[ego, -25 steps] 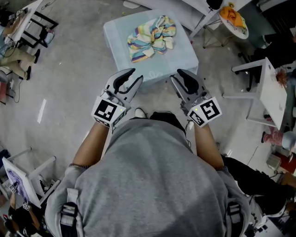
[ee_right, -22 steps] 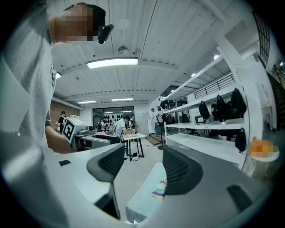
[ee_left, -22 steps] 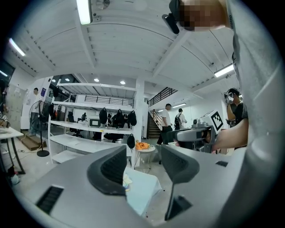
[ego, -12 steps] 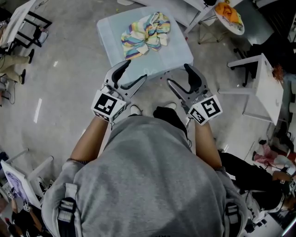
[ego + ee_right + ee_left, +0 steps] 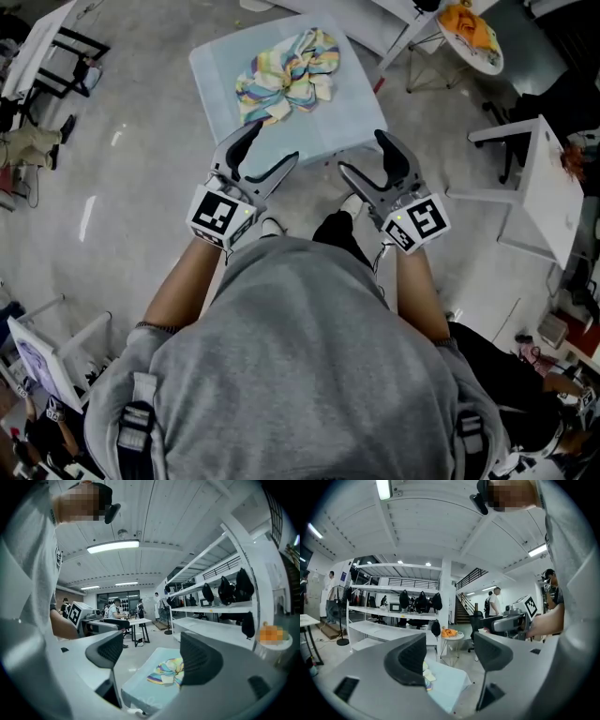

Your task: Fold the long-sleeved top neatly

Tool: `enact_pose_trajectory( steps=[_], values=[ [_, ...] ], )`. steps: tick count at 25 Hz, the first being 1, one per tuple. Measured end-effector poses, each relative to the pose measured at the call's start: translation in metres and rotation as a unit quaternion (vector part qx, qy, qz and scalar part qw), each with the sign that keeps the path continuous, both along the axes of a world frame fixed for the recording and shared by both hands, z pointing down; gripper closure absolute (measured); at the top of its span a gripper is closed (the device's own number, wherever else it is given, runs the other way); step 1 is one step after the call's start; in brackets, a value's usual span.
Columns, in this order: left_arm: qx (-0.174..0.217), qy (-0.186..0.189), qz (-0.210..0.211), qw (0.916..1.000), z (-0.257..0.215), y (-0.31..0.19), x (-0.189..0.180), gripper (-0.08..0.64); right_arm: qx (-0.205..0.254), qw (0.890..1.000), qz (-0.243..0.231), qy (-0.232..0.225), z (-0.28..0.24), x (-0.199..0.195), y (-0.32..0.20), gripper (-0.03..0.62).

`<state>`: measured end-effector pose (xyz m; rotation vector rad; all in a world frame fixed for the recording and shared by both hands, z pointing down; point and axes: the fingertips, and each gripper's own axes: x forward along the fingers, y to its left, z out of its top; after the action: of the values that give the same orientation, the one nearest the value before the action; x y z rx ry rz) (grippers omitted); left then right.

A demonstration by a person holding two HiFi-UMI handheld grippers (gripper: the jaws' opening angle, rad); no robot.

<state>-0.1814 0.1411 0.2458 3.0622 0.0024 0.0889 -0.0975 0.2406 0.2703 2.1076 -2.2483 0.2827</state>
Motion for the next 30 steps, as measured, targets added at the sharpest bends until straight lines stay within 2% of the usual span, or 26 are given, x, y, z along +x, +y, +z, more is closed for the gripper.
enact_pose_trajectory(
  steps=[4,12,16,22,26,30],
  values=[
    [0.011,-0.002,-0.021,0.9997,0.000,0.005,0.037,0.237,0.000,1.000,-0.019,0.004,0.000,0.040,0.002,0.199],
    [0.008,-0.009,-0.053,0.9985,0.000,0.023,0.129,0.238,-0.010,0.998,-0.068,0.012,0.007,0.130,0.013,0.199],
    [0.004,-0.021,-0.072,0.9972,0.001,0.037,0.163,0.238,-0.010,0.996,-0.092,0.005,0.010,0.170,0.020,0.215],
    [0.001,-0.036,-0.105,0.9938,0.006,0.043,0.185,0.238,-0.021,0.992,-0.123,-0.016,0.027,0.206,0.019,0.225],
    [-0.003,-0.055,-0.124,0.9907,0.017,0.033,0.185,0.238,-0.025,0.990,-0.138,-0.031,0.036,0.212,0.006,0.229],
    [-0.011,-0.058,-0.130,0.9897,0.026,0.014,0.187,0.238,-0.029,0.988,-0.145,-0.038,0.043,0.214,-0.017,0.229]
  ],
)
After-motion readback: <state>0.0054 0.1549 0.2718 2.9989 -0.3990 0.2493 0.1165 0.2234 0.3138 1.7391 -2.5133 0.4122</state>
